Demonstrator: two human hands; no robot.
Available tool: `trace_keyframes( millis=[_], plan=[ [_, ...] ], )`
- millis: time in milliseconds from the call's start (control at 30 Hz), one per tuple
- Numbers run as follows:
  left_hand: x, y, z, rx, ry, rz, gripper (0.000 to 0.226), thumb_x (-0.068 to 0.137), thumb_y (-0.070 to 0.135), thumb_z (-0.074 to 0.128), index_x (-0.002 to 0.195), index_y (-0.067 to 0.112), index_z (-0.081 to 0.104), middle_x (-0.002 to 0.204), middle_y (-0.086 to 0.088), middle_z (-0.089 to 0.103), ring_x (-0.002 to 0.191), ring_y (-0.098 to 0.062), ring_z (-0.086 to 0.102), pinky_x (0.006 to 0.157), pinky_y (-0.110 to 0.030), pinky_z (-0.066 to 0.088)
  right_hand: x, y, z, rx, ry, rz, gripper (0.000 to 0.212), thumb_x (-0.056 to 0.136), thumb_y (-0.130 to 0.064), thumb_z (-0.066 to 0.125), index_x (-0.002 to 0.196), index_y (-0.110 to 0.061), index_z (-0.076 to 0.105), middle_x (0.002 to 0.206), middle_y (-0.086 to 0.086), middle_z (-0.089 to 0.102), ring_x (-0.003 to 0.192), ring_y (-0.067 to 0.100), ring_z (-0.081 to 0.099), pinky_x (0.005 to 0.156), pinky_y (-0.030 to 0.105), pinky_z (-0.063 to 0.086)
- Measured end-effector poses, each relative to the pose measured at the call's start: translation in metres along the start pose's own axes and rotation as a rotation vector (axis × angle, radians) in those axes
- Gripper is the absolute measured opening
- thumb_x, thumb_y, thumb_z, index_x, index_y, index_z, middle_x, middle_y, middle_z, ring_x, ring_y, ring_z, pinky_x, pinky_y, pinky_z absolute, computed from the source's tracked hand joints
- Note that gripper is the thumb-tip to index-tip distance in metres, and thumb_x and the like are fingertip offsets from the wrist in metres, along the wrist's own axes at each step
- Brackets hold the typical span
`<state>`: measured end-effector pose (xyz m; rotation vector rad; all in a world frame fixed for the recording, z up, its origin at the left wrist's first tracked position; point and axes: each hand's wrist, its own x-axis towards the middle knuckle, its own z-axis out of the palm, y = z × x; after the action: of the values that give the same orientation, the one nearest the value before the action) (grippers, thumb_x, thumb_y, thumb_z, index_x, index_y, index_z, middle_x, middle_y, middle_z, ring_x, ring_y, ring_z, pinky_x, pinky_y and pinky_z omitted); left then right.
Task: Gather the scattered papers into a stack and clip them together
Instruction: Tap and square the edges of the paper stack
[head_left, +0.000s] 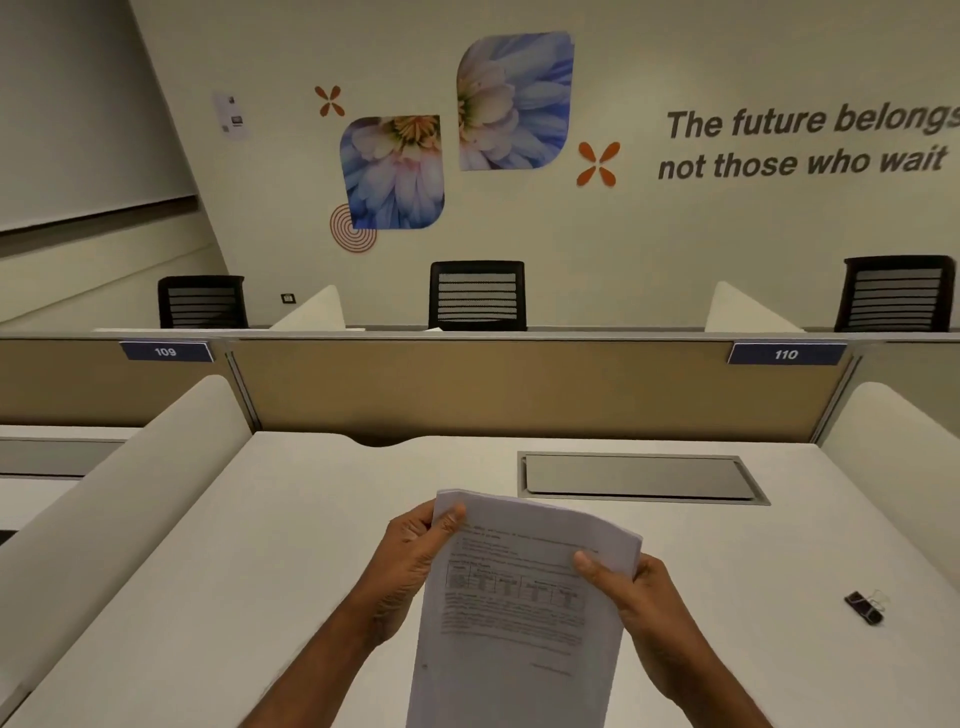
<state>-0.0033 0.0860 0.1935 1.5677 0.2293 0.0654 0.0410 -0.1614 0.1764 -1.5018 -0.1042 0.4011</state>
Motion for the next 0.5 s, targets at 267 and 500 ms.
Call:
trace_keyframes(
  millis=[267,500],
  plan=[
    [0.004,0.034,0.040,0.128,-0.158,0.042,0.027,0.097,0.037,0.057,0.108,0.023,0.077,0.098,-0.009,0.077,0.089,-0.021,0.073,0.077,-0.029,0.060,-0.012,-0.059,-0.063,-0.794,-0.137,-0.169,0.019,0.098,-0.029,0.060,0.102,-0.032,0.078,0.093,-0.010,0.078,0.086,0.009,0.073,0.070,0.024,0.057],
    [-0.003,0.043,0.075,0.188,-0.258,0.072,0.026,0.099,0.033,0.057,0.112,0.020,0.075,0.093,-0.002,0.078,0.085,-0.021,0.076,0.072,-0.026,0.059,-0.009,-0.074,-0.039,-0.852,-0.256,-0.176,0.024,0.094,-0.050,0.059,0.102,-0.036,0.076,0.091,-0.008,0.078,0.079,0.010,0.075,0.074,0.028,0.063]
  ],
)
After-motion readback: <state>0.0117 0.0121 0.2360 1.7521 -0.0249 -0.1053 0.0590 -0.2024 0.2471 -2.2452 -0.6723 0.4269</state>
